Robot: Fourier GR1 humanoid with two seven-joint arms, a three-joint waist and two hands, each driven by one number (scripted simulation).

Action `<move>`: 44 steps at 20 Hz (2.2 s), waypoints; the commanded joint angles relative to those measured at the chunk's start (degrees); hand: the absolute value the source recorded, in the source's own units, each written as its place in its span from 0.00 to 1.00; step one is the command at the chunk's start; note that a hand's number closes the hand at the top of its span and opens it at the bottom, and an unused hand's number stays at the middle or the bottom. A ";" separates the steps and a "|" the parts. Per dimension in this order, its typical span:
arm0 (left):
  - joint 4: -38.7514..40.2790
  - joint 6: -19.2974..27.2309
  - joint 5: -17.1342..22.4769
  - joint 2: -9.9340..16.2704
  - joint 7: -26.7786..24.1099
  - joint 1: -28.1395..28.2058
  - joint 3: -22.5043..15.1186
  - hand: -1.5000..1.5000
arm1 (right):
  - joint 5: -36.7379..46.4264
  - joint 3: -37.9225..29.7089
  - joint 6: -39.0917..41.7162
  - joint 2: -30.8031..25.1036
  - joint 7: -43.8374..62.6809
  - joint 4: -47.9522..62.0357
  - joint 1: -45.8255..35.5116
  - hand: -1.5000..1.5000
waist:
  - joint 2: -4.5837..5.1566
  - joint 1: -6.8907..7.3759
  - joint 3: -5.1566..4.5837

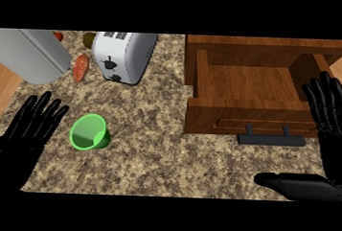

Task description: Pick up the cup, place it into the drawer and close the drawer

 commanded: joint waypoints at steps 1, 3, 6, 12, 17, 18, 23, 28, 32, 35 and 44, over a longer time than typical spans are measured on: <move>8.73 -0.30 -2.86 1.16 -2.48 -3.71 3.67 0.00 | -1.25 -2.84 1.31 -1.48 0.25 2.70 -2.80 0.00 | 0.08 -0.15 0.01; 12.26 -2.35 -5.75 1.58 -6.79 -2.80 4.83 0.00 | 2.00 1.05 1.02 1.41 -6.04 4.02 1.50 0.00 | 0.08 -0.19 0.01; 13.42 -1.30 -8.56 1.10 -7.85 -1.64 4.93 0.00 | 3.19 1.09 -1.16 2.09 -0.81 3.46 -3.47 0.00 | 0.04 0.08 0.01; 28.84 -0.75 -15.99 1.89 -16.83 -7.11 6.65 0.00 | 0.61 -0.26 1.37 1.38 -0.38 -1.33 1.41 0.00 | 0.02 -0.37 0.00; 44.75 0.79 -20.77 2.27 -25.27 -12.38 8.01 0.00 | 0.27 -2.06 2.92 -0.02 -1.35 0.85 0.71 0.00 | 0.08 -0.59 -0.01; 45.19 0.68 -22.10 2.44 -26.17 -11.41 7.27 0.00 | -1.06 -3.82 3.60 -0.21 -3.88 5.14 -1.81 0.00 | 0.08 -0.31 0.01; 58.35 -0.80 -25.11 4.43 -36.82 -14.39 8.07 0.00 | 2.34 -0.77 1.83 2.72 -4.01 1.83 1.90 0.00 | 0.04 -0.36 0.00; 74.88 0.67 -26.90 4.86 -45.27 -23.13 9.52 0.00 | -1.09 -5.03 3.94 -0.16 -1.34 4.20 -3.84 0.00 | 0.11 -0.46 -0.02; 88.35 -1.90 -28.68 8.74 -54.50 -27.55 10.85 0.00 | -3.20 -6.83 6.69 -1.45 -4.10 6.35 -2.29 0.00 | 0.29 -0.91 -0.08; 89.21 -0.94 -29.40 7.24 -57.62 -26.75 9.80 0.00 | -1.55 -4.86 5.05 -0.44 -0.88 4.56 -5.04 0.00 | 0.23 -0.69 -0.08; 94.71 -0.19 -30.98 7.87 -60.96 -31.37 9.38 0.00 | 1.66 -1.90 3.67 2.10 -2.33 5.10 -3.82 0.00 | 0.45 -1.11 -0.16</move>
